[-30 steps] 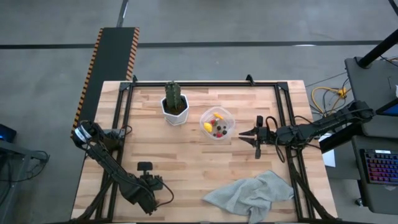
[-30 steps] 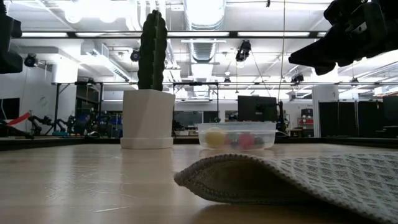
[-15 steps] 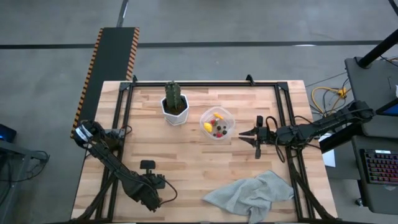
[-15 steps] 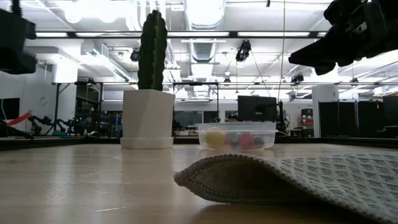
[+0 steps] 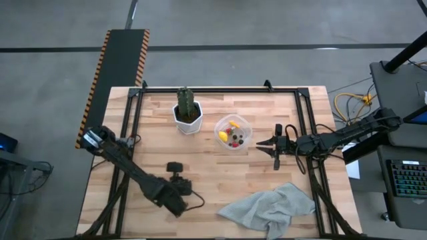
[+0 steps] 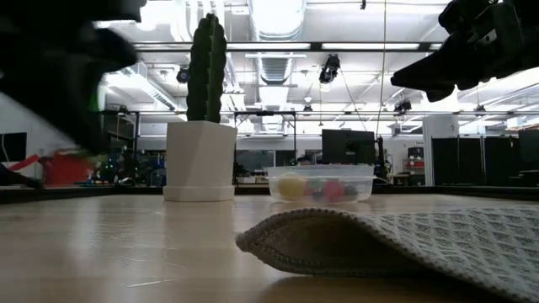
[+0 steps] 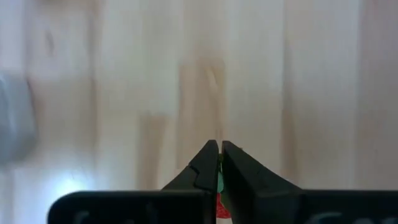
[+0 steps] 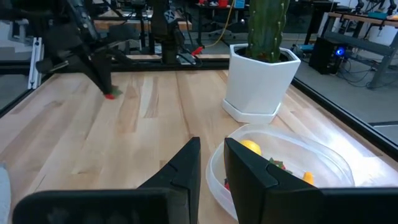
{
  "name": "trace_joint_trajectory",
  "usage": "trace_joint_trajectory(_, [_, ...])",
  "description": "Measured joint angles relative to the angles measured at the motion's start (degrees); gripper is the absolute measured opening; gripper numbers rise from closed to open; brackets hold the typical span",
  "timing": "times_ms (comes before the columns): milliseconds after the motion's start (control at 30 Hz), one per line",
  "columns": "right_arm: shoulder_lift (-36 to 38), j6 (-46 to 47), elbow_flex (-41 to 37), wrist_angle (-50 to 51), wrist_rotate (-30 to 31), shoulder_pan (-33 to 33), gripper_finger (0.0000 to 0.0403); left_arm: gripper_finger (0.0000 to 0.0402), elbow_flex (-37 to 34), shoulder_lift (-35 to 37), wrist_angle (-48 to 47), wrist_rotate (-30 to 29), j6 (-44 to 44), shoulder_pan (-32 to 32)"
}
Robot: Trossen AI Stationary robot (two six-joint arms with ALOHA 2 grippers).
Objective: Pick and placing Produce into tupperware
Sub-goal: Put the red strawberry into the transparent container
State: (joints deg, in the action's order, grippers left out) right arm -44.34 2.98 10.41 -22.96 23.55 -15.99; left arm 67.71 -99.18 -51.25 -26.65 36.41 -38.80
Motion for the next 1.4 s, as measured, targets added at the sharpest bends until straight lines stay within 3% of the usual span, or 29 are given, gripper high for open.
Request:
trace_joint_trajectory(200, [0.0, 0.0, 0.0, 0.0, 0.0, 0.0, 0.0063, 0.0, 0.3, 0.0, 11.8, -5.0, -16.1, 6.1])
trace_joint_trajectory(467, [0.0, 0.7, 0.0, 0.0, 0.0, 0.0, 0.0063, 0.0, 0.2, 0.0, 27.4, -5.4, -39.5, 15.5])
trace_joint_trajectory(767, [0.0, -0.4, 0.0, 0.1, -0.1, 0.0, 0.0063, 0.0, 0.2, 0.0, 43.3, 1.8, -59.3, 27.1])
trace_joint_trajectory(900, [0.0, -1.5, 0.0, 0.2, -0.1, 0.0, 0.0063, 0.0, 0.2, -0.1, 49.0, 8.3, -63.9, 32.6])
trace_joint_trajectory(1133, [0.0, -3.1, 0.0, 0.2, -0.1, 0.0, 0.0063, 0.0, 0.5, -2.1, 54.6, 14.8, -67.3, 39.9])
trace_joint_trajectory(1400, [0.0, -5.3, 0.0, 0.7, 0.0, 0.0, 0.0063, 0.0, 4.4, -8.7, 55.4, 15.7, -71.2, 42.9])
